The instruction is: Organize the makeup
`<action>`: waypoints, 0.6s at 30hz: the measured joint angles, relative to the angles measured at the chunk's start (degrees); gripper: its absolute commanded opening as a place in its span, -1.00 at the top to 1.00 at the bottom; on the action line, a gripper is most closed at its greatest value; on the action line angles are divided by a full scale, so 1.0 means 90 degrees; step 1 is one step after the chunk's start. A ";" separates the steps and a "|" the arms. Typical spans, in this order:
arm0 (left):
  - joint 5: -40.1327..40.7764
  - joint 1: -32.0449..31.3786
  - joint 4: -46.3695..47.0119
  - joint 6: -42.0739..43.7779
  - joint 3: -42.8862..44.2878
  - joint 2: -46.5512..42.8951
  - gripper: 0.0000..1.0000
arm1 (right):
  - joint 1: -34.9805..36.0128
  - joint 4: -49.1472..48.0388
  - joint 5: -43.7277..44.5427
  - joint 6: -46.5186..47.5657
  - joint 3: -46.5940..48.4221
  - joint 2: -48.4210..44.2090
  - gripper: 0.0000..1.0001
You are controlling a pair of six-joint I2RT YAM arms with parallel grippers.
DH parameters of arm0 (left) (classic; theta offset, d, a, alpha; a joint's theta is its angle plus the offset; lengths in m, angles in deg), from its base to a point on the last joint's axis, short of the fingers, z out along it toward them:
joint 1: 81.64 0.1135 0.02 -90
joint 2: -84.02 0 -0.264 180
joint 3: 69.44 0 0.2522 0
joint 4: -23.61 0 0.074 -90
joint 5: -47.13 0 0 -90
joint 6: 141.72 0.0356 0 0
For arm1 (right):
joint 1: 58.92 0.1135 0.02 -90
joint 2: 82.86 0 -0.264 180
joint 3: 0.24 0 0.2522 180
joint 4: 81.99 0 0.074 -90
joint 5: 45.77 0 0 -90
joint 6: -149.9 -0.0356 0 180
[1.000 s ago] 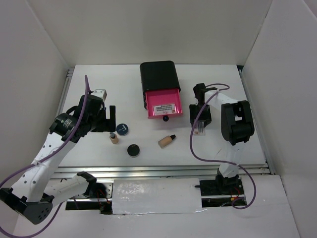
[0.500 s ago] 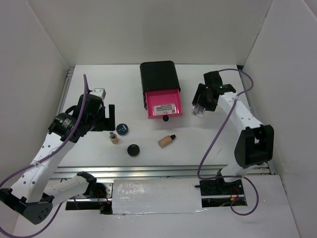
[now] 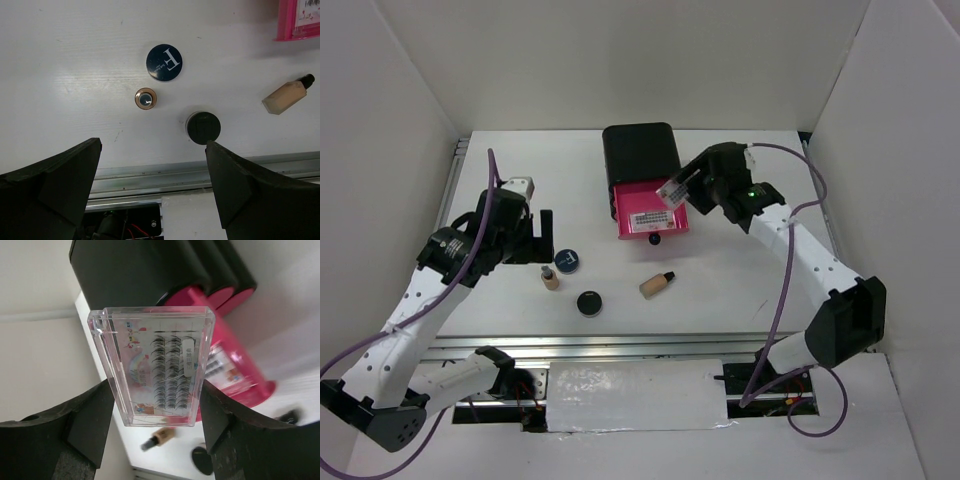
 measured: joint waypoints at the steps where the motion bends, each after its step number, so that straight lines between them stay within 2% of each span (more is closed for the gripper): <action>1: -0.0002 0.0000 -0.0002 0.0000 0.0019 0.0000 -0.99 | 0.0180 0.0022 0.0092 -0.0155 0.0078 0.0070 0.20; 9: 0.0010 0.0000 -0.0007 0.0002 0.0112 -0.0032 -0.99 | 0.1090 0.0146 0.0959 -0.1950 0.0631 0.0865 0.20; 14: 0.0053 0.0000 -0.0024 0.0002 0.0112 -0.0165 -0.99 | 0.1239 0.0352 0.1105 -0.2499 0.0656 0.1098 0.12; 18: 0.0080 0.0000 -0.0034 0.0005 0.0112 -0.0257 -0.99 | 0.1379 0.0401 0.1154 -0.2747 0.0656 0.1188 -0.03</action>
